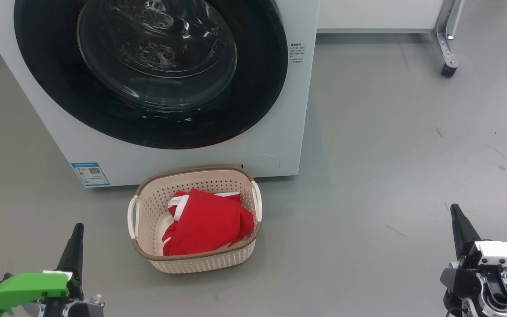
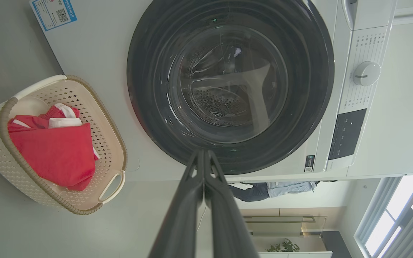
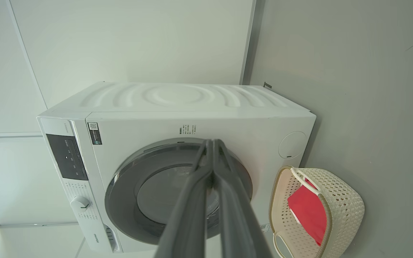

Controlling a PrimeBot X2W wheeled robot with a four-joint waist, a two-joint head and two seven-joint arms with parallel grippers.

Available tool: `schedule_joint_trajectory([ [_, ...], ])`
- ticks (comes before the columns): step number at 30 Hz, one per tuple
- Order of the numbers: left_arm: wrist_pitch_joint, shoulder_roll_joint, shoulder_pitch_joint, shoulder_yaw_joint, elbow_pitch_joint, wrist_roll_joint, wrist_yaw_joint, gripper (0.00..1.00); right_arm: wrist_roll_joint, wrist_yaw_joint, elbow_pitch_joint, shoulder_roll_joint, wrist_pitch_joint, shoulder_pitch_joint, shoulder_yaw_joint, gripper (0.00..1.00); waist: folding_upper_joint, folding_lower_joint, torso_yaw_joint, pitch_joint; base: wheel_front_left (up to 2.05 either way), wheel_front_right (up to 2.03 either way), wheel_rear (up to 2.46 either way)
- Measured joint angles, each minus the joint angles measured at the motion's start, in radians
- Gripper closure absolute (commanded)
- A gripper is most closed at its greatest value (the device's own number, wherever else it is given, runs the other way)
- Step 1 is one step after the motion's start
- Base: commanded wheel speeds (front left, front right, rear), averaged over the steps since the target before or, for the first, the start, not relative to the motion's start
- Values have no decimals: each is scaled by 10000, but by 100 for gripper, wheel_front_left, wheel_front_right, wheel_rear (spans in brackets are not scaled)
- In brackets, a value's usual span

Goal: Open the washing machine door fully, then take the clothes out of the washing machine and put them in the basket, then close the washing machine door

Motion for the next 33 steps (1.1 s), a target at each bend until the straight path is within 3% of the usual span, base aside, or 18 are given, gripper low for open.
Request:
schedule_joint_trajectory([
  [33, -2, 0, 0, -6, -6, 0, 0, 100, 0, 0, -17, 2, 0, -1, -17, 100, 0, 0, 0, 1, 0, 0, 0],
])
